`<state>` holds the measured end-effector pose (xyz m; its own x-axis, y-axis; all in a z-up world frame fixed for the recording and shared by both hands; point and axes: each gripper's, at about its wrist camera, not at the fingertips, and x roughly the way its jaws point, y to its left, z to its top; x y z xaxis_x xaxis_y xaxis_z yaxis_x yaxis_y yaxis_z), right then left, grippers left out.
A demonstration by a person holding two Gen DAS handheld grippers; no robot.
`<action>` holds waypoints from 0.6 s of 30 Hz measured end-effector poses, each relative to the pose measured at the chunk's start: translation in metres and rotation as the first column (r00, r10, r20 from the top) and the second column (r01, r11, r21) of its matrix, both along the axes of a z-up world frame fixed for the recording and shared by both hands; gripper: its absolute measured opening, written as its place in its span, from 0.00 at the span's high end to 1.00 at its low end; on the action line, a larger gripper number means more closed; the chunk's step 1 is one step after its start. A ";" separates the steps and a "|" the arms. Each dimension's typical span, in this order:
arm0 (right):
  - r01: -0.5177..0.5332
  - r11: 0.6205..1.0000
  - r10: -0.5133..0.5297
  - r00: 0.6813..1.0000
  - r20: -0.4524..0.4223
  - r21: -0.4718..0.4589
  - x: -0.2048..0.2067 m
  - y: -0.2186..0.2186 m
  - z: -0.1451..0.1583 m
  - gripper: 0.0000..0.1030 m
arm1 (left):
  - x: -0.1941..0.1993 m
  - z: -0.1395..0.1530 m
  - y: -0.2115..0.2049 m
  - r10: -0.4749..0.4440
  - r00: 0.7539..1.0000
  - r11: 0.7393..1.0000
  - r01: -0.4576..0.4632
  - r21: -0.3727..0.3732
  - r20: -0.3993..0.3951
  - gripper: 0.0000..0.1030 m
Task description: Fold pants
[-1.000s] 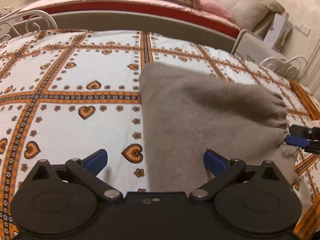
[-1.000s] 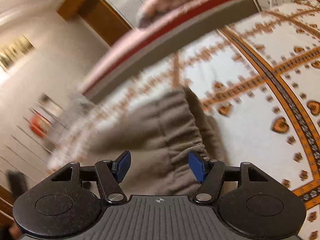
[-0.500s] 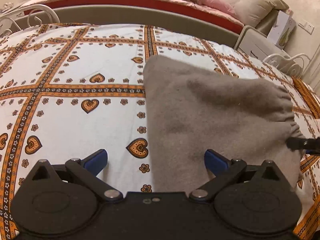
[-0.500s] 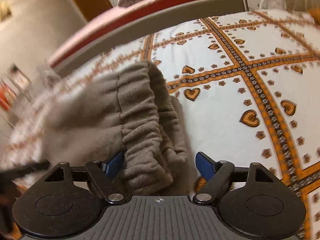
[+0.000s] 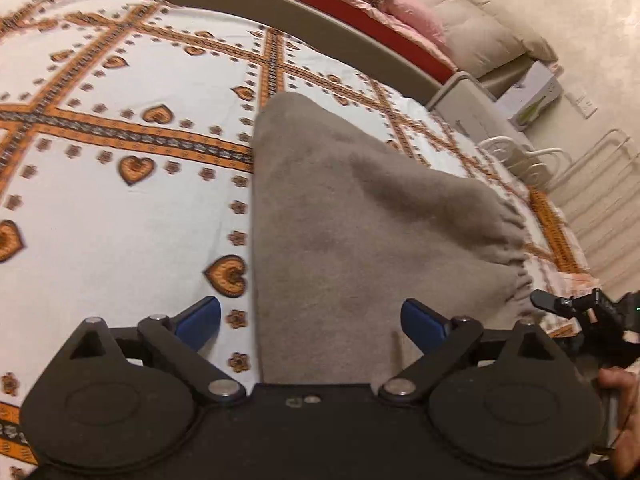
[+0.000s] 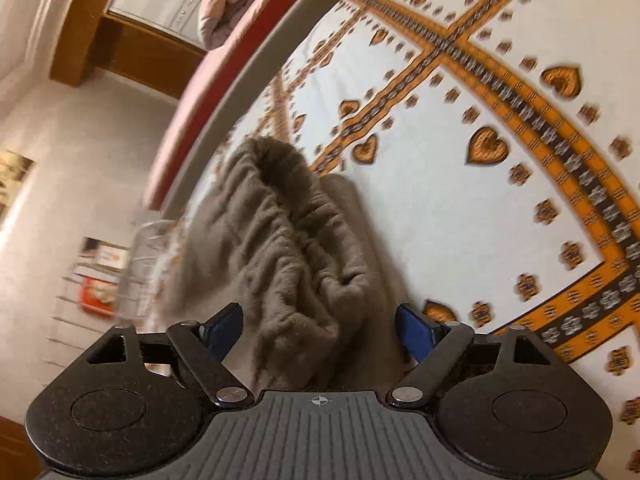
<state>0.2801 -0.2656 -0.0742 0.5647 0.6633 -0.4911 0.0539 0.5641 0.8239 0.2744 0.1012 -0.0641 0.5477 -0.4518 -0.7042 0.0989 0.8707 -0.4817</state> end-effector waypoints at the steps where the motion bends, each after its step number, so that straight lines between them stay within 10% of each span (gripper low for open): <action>1: -0.011 1.000 0.011 1.000 0.000 0.018 0.002 -0.001 -0.002 0.13 | 0.001 -0.001 -0.001 -0.019 1.000 1.000 0.019 -0.011 0.000 0.13; 7: -0.083 0.997 0.083 0.995 0.051 0.006 0.010 -0.003 -0.002 0.13 | 0.012 -0.010 -0.001 -0.076 0.997 0.997 0.076 -0.017 0.020 0.12; 18: -0.162 0.986 0.158 0.982 0.105 0.033 0.032 0.014 -0.012 0.03 | 0.038 -0.030 0.018 -0.029 0.999 0.953 0.037 -0.300 0.031 0.08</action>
